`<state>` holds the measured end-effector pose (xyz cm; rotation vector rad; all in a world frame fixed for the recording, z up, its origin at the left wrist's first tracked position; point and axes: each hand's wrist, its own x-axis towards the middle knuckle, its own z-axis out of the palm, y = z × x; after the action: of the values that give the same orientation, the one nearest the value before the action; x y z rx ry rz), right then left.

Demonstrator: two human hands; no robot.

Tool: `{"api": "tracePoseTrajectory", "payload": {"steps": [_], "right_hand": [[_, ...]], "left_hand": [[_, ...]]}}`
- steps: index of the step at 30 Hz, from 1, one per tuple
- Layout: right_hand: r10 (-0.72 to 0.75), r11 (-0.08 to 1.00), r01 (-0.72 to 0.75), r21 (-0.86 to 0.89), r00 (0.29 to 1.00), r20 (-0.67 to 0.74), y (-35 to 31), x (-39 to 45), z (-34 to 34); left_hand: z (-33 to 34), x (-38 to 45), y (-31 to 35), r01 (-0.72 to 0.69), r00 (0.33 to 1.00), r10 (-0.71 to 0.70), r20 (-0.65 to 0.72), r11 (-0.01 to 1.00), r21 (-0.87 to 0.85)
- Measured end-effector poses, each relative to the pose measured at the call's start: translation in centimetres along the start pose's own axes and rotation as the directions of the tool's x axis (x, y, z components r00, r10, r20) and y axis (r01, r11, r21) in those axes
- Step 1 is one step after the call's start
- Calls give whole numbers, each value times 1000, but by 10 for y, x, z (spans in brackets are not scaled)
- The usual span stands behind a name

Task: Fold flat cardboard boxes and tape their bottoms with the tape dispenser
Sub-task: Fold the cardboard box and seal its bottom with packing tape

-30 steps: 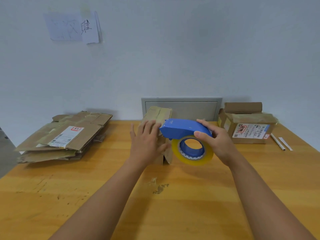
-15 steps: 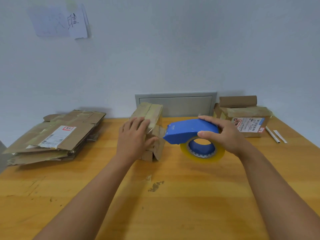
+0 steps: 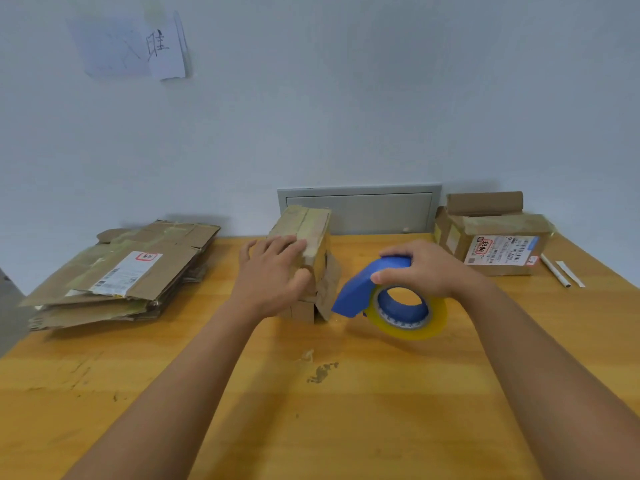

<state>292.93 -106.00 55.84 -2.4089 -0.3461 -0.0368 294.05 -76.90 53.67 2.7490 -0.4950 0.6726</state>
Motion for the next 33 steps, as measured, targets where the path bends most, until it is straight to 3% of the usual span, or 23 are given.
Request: {"api": "tracePoseTrajectory", "payload": {"steps": [2,5,9,12,17,28,33], "right_hand": [[29,992,-16,126,994,-101,13,-7,5],[89,958,-12,287,962,-257,21,-14,12],[215,913,5,409,845,-491,23,-16,40],[296,889,10,458,750,-591,20,-15,66],[305,900,2,435,711,-633,15,-7,102],[212,943,40,330,692,-690,15,-11,124],[198,939,69,338,694,-692,18,-16,125]], "left_hand": [[-1,5,8,104,994,-106,-13,992,-74],[5,14,24,203,979,-202,-38,979,23],[18,13,29,155,983,-137,-123,976,154],[21,10,24,123,975,-88,-205,978,169],[20,13,11,20,992,1,-126,985,170],[14,11,0,-48,988,77,-133,977,208],[0,23,-3,-14,995,-1,104,990,142]]}}
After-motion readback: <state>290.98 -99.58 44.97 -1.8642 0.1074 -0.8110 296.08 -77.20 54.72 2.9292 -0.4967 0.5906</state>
